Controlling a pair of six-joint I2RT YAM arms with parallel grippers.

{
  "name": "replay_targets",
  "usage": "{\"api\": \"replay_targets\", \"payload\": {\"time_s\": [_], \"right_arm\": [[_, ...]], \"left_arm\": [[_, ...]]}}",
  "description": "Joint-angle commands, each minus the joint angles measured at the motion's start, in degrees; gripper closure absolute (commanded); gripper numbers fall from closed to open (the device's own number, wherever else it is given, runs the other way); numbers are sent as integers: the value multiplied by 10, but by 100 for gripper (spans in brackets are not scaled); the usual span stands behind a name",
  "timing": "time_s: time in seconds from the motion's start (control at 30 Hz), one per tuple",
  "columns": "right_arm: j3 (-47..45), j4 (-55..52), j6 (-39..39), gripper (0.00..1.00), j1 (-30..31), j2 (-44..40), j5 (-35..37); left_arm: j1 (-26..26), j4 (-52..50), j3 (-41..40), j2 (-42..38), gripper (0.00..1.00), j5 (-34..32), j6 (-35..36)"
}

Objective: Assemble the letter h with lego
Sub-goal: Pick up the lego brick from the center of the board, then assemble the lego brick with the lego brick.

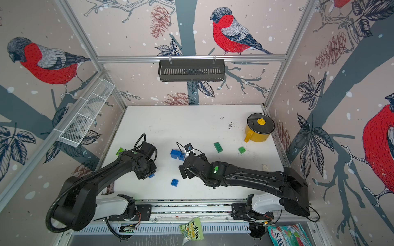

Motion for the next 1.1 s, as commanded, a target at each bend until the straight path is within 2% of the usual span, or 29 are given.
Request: {"api": "replay_targets", "payload": {"time_s": [0.0, 0.27, 0.47, 0.63, 0.87, 1.07], "right_arm": [[1, -2, -6, 1, 0, -11, 16], [-9, -18, -9, 1, -8, -55, 36], [-36, -2, -11, 1, -25, -94, 37], [-52, 2, -8, 1, -33, -116, 34], [-63, -1, -5, 1, -41, -129, 33], [-74, -3, -3, 1, -44, -140, 30]], "left_arm": [[1, -26, 11, 2, 74, -8, 16], [1, -53, 44, 23, 77, 9, 47], [1, -95, 114, 58, 75, -2, 85], [-2, -114, 184, 91, 74, 21, 129], [-43, -159, 306, 186, 73, 5, 192], [-71, -168, 367, 228, 73, 1, 225]]}}
